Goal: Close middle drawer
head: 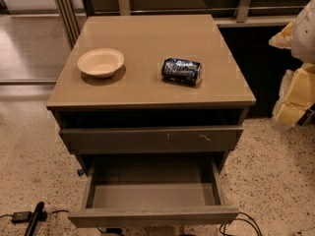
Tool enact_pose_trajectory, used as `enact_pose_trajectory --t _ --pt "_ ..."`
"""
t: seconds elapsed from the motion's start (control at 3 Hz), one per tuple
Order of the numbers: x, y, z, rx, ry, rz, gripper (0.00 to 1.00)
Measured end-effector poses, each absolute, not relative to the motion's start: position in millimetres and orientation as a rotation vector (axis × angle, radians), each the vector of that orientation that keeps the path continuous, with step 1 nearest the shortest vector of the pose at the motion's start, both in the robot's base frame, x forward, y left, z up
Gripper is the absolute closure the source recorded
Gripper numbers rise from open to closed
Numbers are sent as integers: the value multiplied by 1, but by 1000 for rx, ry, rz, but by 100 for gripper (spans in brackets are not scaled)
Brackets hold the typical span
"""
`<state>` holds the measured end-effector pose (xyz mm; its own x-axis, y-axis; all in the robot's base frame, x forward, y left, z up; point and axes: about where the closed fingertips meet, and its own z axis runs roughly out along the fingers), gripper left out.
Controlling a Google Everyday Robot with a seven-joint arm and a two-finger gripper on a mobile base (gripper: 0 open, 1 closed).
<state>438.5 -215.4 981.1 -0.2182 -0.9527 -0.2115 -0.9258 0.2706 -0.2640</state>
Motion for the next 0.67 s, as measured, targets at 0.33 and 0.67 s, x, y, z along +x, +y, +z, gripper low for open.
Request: enact_pose_trajectory --t 0.33,0.67 --pt "438 -215 981 -1715 2218 -115 0" --pt "433 -209 962 -1721 2206 -32 0"
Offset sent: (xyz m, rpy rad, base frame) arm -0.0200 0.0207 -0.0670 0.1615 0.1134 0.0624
